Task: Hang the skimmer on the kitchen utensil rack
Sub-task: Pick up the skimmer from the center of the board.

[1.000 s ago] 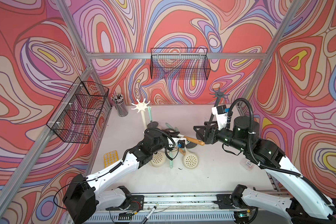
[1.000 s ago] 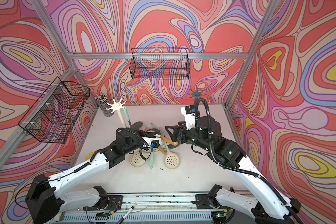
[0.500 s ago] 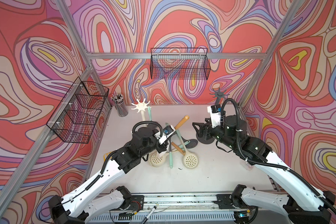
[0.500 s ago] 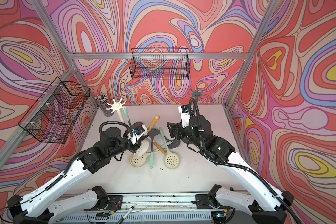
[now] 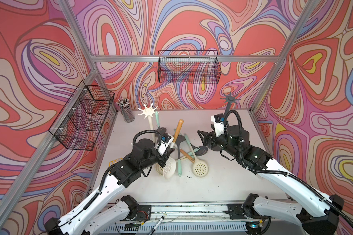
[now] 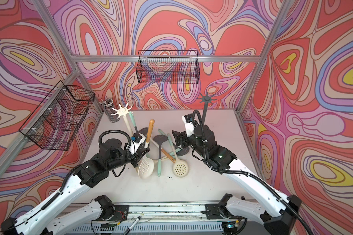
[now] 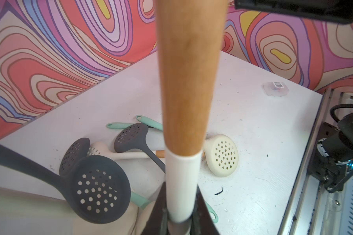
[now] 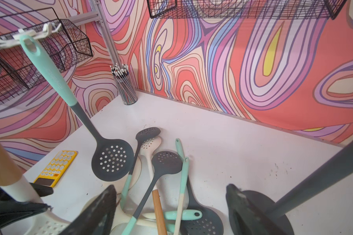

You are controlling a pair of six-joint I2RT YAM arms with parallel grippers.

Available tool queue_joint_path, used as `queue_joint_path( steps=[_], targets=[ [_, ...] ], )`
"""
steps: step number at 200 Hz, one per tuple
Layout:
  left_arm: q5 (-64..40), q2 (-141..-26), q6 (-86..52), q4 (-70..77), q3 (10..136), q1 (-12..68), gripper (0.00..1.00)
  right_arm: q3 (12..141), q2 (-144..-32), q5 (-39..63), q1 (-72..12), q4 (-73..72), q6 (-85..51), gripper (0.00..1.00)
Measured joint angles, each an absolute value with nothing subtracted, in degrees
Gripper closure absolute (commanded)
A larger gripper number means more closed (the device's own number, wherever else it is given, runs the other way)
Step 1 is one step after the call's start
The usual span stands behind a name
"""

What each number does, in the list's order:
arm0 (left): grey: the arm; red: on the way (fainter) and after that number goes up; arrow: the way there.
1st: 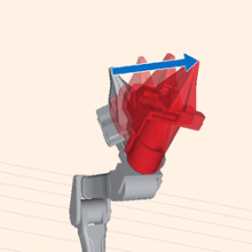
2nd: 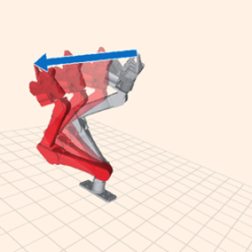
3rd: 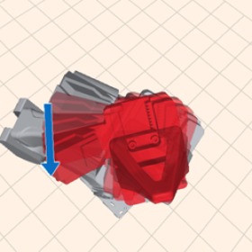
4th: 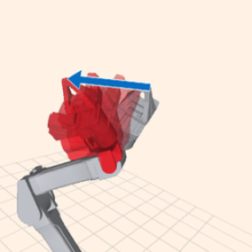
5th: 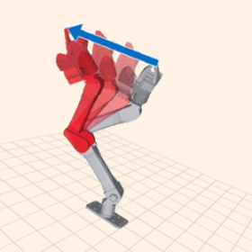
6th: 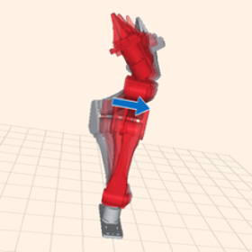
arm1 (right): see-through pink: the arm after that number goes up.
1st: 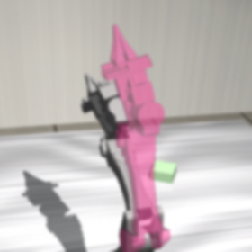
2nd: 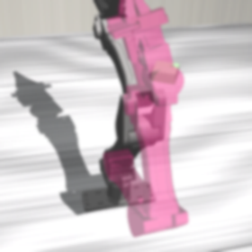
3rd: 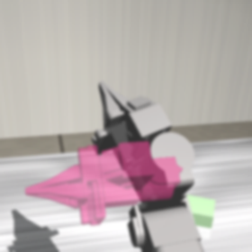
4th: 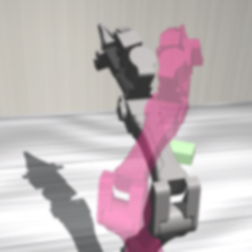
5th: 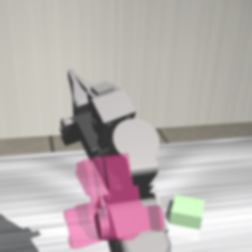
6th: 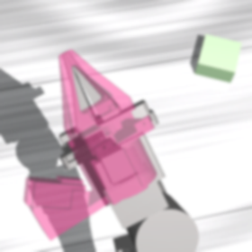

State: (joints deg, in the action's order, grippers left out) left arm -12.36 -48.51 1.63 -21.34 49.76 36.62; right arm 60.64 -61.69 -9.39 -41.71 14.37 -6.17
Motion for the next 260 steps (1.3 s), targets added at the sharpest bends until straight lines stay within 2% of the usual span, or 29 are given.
queue_joint_path(
  steps=[45, 135, 260],
  targets=[
    [-27.7, -45.3, -1.8, -20.8, 47.4, 25.6, 1.00, 52.7, -61.6, -9.9, -41.7, 4.2, 1.0, 0.13],
    [-51.0, -45.9, -7.8, -10.8, 42.5, 14.4, 1.00, 41.8, -60.9, -9.9, -41.7, -12.6, 6.9, 0.13],
    [-61.9, -46.3, -13.1, -2.9, 39.7, 7.7, 1.00, 38.7, -61.3, -7.7, -41.7, -17.6, 7.9, 0.15]
  ],
)
